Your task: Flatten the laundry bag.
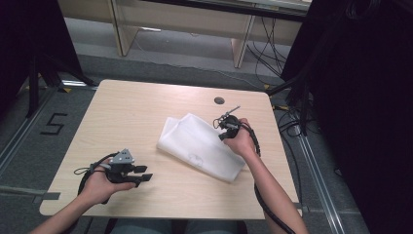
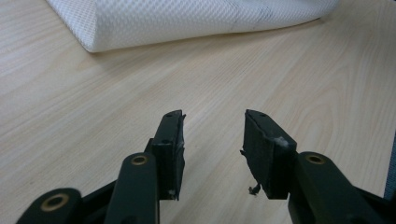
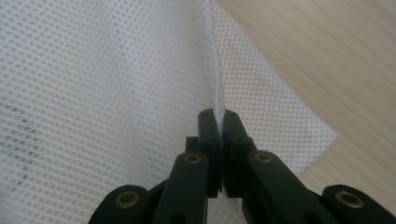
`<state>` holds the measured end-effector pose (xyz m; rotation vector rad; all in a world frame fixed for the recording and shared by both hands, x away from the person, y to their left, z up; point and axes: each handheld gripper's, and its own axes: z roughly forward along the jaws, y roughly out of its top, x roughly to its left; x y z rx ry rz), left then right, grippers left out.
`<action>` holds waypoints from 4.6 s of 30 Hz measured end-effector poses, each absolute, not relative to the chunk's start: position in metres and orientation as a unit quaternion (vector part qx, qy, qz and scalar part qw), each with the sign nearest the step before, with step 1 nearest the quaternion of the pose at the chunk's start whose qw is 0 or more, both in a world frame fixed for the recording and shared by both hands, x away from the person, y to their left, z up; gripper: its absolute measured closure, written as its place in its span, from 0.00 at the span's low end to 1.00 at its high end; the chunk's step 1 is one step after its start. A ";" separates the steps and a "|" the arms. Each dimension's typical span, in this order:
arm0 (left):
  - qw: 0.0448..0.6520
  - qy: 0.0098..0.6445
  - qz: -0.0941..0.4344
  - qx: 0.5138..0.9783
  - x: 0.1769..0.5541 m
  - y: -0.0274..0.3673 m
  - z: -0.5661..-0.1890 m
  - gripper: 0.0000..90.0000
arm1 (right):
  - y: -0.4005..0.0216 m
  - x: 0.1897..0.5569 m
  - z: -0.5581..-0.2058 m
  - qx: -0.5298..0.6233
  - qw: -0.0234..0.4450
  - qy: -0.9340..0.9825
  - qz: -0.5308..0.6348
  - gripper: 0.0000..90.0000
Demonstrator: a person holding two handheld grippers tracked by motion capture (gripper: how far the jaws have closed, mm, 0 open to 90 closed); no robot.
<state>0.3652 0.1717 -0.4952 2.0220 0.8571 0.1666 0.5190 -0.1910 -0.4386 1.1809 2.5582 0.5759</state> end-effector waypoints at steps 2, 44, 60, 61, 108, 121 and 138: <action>0.452 0.343 0.066 0.821 0.366 0.172 -0.495 0.64 | -0.191 0.518 -0.435 0.400 0.137 0.883 0.203 0.99; 0.448 0.332 0.074 0.827 0.366 0.172 -0.496 0.66 | -0.166 0.423 -0.369 0.276 0.188 0.902 0.273 0.99; 0.451 0.337 0.075 0.823 0.366 0.171 -0.496 0.65 | -0.160 0.403 -0.374 0.267 0.181 0.902 0.286 0.99; 0.451 0.337 0.075 0.823 0.366 0.171 -0.496 0.65 | -0.160 0.402 -0.374 0.267 0.179 0.903 0.283 0.99; 0.459 0.352 0.094 0.810 0.360 0.187 -0.486 0.62 | -0.145 0.347 -0.436 0.219 0.081 0.943 0.237 0.99; 0.492 0.368 0.117 0.780 0.363 0.200 -0.478 0.63 | -0.141 0.339 -0.462 0.207 0.049 0.953 0.213 0.99; 0.435 0.323 0.049 0.839 0.358 0.152 -0.493 0.82 | -0.168 0.322 -0.445 0.245 -0.017 0.936 0.253 0.60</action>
